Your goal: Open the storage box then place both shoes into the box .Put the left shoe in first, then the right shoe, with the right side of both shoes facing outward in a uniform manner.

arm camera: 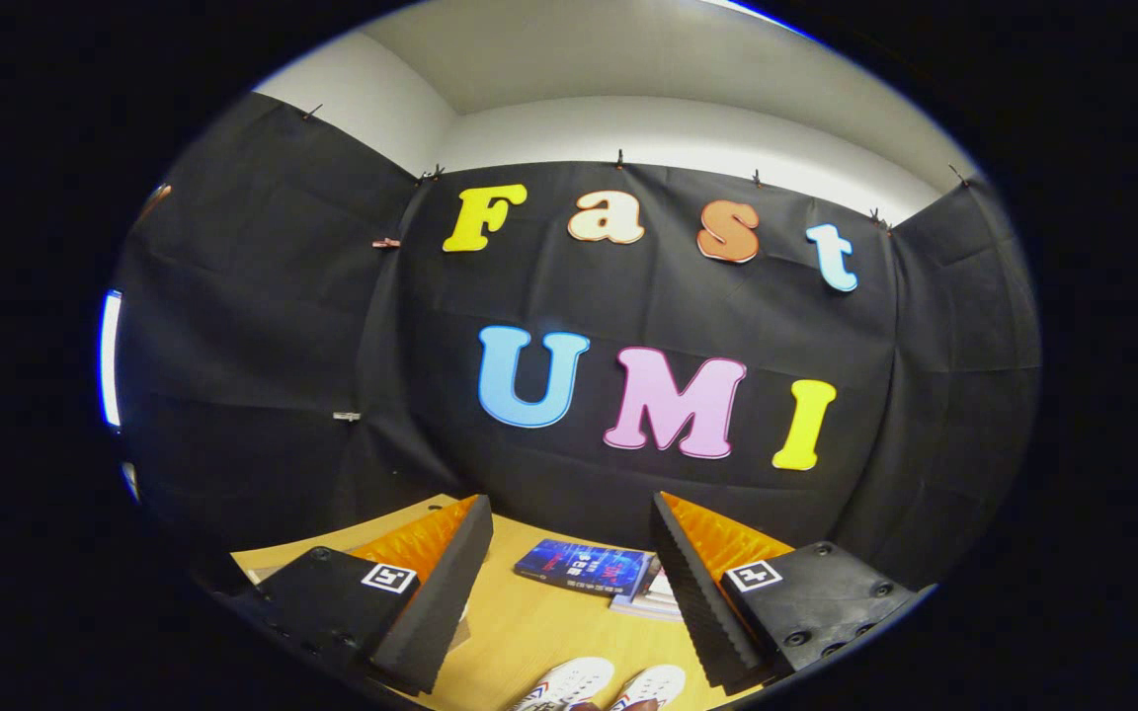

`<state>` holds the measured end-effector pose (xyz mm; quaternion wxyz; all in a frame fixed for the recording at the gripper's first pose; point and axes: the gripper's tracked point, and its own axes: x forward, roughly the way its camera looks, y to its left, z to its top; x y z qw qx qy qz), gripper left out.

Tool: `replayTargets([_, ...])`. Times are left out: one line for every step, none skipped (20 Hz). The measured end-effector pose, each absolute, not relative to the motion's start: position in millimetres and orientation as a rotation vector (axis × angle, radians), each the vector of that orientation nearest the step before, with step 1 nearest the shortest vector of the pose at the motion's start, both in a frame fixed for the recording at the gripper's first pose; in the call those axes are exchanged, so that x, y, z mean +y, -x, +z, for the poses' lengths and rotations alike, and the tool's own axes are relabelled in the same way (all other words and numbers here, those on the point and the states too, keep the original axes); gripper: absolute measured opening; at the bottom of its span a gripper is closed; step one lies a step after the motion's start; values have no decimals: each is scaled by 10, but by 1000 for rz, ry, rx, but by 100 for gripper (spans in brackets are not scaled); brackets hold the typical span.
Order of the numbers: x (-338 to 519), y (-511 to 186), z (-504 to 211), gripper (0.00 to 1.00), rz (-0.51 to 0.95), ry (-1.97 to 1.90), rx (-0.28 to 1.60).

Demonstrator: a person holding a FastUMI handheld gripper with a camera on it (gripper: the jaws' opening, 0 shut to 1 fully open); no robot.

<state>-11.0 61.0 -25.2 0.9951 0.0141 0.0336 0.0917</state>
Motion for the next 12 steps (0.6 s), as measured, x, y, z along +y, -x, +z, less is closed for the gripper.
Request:
replayTargets([717,118,-334,97,227,-50,92])
replayTargets([803,129,-421,97,269,-72,122])
replayTargets([899,153,-527,98,313,-99,150])
replayTargets([988,170,-620,98,358,-137,179])
replayTargets([1041,171,-688,98,389,-174,198])
replayTargets([1112,175,-793,98,428,-227,232])
replayTargets([1180,191,-928,98,455,-272,265])
replayTargets([1233,212,-1057,98,478,-325,302])
replayTargets([1279,241,-1178,99,497,-379,344])
replayTargets([1302,263,-1287,99,519,-441,388])
replayTargets([1347,276,-1387,98,543,-511,435])
replayTargets([1390,290,-1485,98,575,-587,484])
